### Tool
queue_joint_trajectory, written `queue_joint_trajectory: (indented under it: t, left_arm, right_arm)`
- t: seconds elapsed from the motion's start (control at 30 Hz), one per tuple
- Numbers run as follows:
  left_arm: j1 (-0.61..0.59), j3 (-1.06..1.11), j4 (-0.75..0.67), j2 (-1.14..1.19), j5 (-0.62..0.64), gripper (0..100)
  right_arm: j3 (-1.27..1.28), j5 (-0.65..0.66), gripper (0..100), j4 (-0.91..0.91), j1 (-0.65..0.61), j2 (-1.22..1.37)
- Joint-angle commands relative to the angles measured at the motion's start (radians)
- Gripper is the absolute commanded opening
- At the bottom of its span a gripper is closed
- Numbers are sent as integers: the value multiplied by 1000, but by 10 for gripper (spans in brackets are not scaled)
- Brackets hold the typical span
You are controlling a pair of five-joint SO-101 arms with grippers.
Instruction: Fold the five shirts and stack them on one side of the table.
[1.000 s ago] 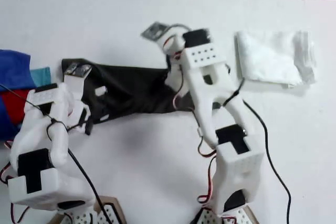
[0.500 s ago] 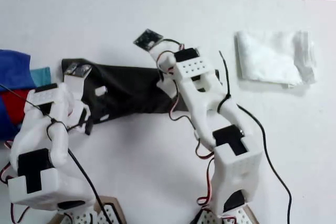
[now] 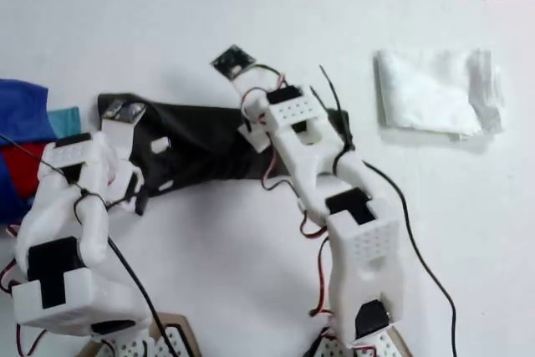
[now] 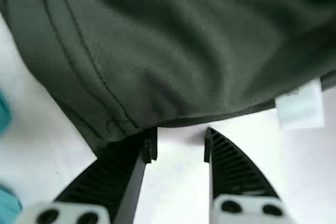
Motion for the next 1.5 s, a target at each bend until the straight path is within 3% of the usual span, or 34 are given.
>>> queue_joint_trajectory:
  t: [0.0,0.17,0.43,0.63,0.83,1.0,1.37,1.47]
  left_arm:
    - [-11,-1,-49,-2,6,161]
    - [-11,-1,-49,-2,6,161]
    - [-11,-1,-49,-2,6,161]
    - [-11,-1,-49,-2,6,161]
    - [-11,-1,-49,-2,6,161]
    - [-11,-1,-49,-2,6,161]
    - [-8,-16,-31,-14,6,161]
    - [12,-90,103,-37,8,161]
  right_arm:
    - [-109,-8,18,119,-5,-25]
    - [-244,-6,18,366,35,-156]
    - [-250,-5,18,516,160,-231]
    - [-135,-5,18,492,179,-168]
    - [29,-5,18,321,214,-94]
    - [127,106,18,309,259,-56]
    - [244,169,18,317,223,-383]
    - [242,167,18,317,168,-456]
